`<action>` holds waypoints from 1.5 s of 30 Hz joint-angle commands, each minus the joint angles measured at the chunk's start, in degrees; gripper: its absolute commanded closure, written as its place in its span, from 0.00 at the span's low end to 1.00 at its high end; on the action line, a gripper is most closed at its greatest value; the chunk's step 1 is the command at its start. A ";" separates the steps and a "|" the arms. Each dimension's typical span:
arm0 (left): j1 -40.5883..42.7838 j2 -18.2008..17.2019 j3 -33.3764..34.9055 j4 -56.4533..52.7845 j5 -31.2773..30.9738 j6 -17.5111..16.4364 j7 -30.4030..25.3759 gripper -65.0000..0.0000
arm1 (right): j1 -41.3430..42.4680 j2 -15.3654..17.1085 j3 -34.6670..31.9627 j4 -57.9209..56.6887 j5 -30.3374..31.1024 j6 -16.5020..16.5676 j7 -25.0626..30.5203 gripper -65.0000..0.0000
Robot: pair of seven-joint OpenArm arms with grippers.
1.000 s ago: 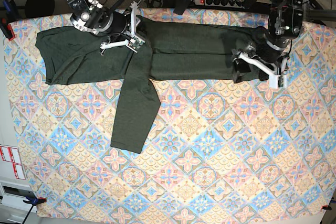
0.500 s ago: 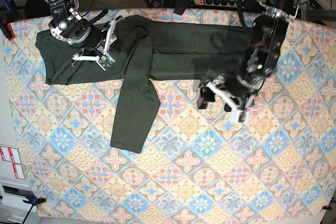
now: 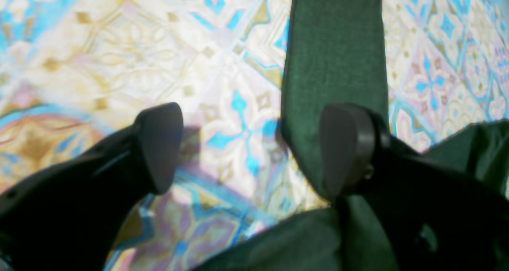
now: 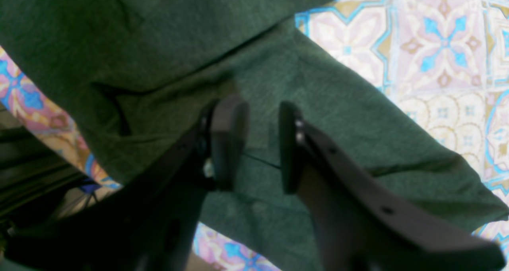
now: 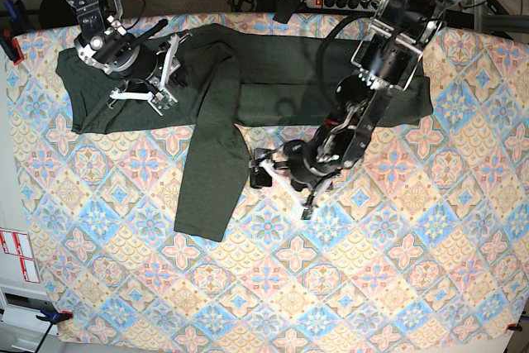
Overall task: Fold the T-shirt properly
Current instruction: 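Reach the left gripper to the other sleeve and grasp its cuff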
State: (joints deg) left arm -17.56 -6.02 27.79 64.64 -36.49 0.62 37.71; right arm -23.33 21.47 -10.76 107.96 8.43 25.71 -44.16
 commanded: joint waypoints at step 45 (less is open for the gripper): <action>-3.32 10.20 7.51 -10.18 8.23 -0.05 -6.73 1.00 | -0.10 0.37 0.35 2.68 0.50 0.00 1.13 0.74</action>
State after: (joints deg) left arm -19.40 3.99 35.46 53.65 -28.47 0.67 31.68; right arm -23.64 21.32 -10.74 109.56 8.29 25.69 -44.21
